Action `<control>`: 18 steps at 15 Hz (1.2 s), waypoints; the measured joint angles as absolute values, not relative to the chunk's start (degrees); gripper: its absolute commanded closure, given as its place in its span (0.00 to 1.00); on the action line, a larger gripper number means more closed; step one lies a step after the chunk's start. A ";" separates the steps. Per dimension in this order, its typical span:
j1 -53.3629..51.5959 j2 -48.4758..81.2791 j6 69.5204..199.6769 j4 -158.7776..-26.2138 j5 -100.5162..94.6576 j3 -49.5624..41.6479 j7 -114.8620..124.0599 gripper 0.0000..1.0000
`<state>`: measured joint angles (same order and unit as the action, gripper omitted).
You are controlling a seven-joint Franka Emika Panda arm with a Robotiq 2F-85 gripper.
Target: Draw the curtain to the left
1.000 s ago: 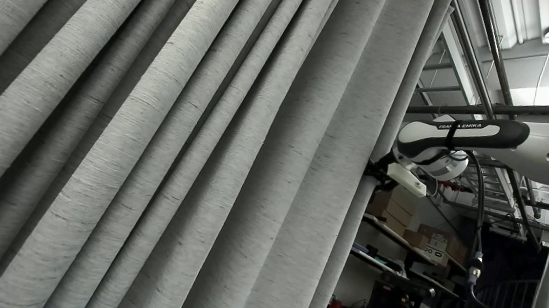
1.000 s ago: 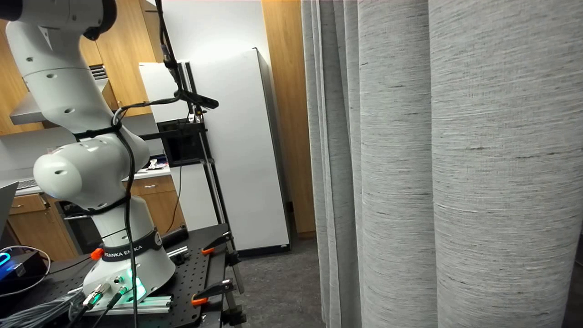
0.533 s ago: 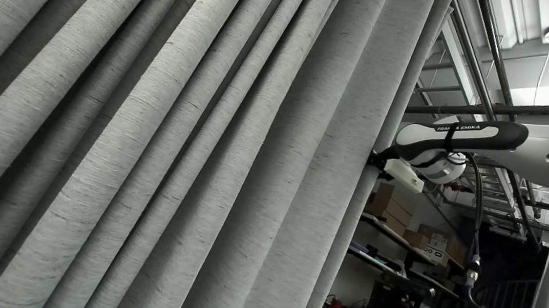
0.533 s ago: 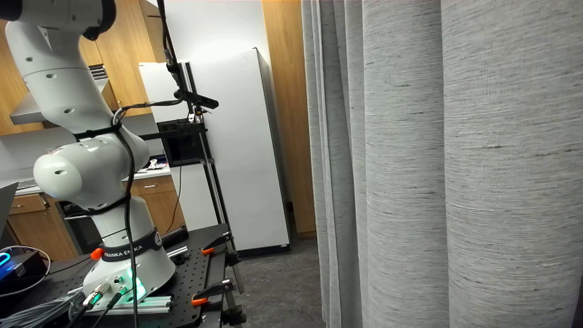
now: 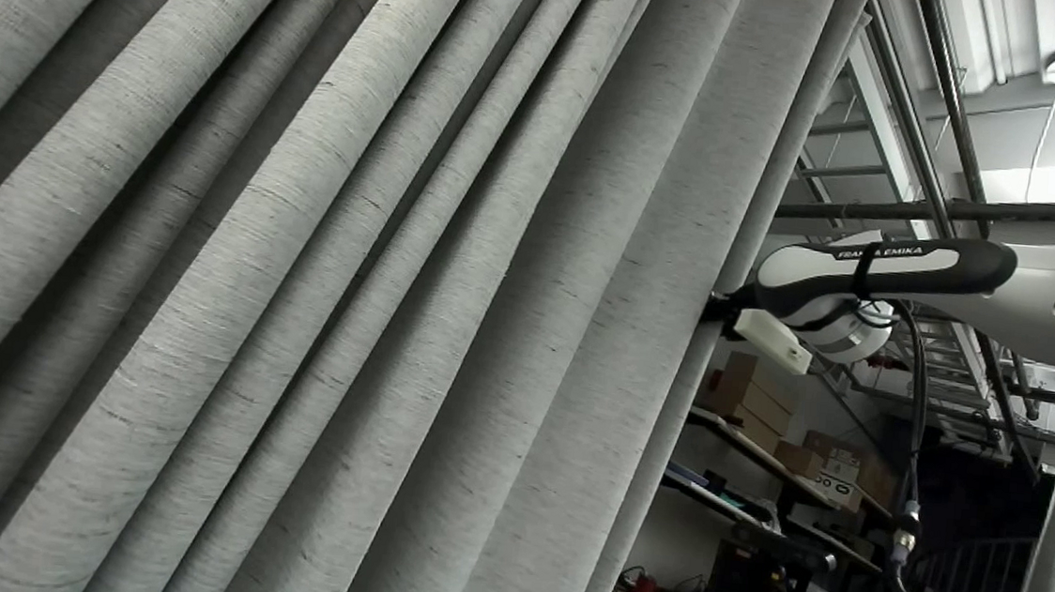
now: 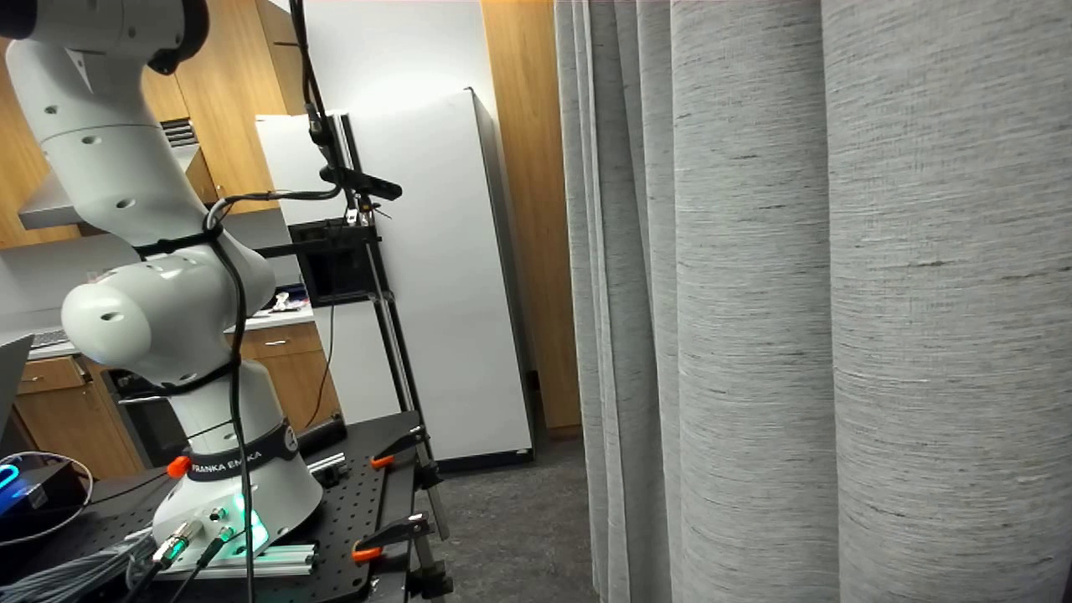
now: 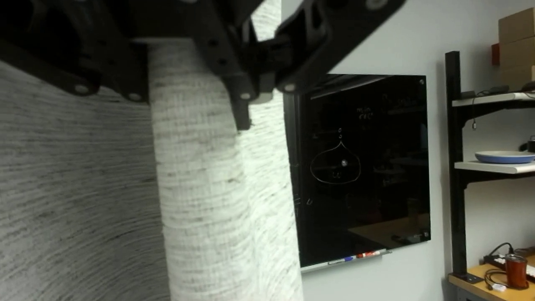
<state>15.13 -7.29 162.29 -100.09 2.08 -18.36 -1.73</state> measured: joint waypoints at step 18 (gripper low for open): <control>3.37 -24.64 162.20 -115.65 2.08 -4.43 -1.67 1.00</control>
